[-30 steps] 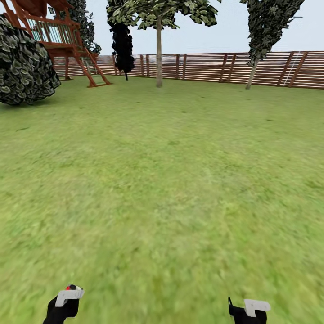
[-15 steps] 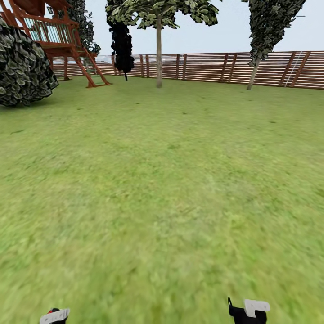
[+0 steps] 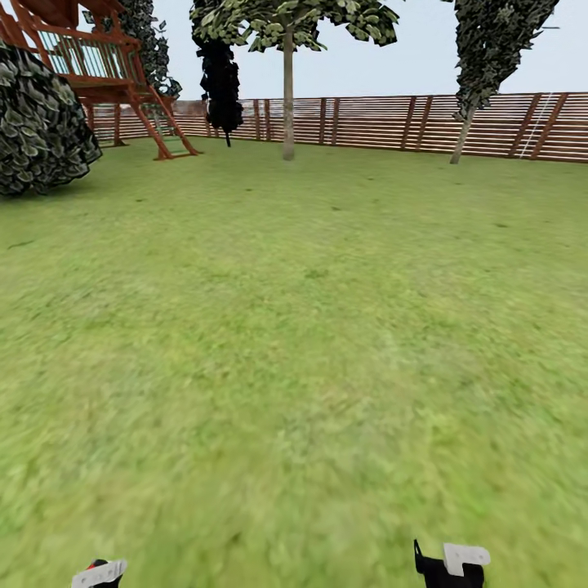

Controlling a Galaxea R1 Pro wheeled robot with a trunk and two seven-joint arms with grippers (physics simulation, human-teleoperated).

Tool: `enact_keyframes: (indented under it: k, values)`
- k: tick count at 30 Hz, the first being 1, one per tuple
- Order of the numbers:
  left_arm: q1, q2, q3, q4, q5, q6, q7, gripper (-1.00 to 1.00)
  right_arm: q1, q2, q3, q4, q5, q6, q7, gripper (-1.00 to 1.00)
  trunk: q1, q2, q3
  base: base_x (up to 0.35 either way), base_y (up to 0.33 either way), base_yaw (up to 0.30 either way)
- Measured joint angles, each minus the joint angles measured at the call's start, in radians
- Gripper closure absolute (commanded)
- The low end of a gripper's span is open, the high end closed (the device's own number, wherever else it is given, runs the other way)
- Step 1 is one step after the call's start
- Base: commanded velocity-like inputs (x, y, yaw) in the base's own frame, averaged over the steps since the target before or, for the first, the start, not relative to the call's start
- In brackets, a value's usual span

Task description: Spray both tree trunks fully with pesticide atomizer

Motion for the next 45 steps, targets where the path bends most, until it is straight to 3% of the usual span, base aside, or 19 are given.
enact_keyframes:
  k: [45]
  values:
    - [0.0, 0.003, 0.002, 0.002, 0.0, 0.001, 0.0, 1.0, 0.0, -0.003, 0.0, -0.002, 0.0, 0.0, 0.0, -1.0, 0.0, 0.0, 0.0, 0.343, 0.0, 0.0]
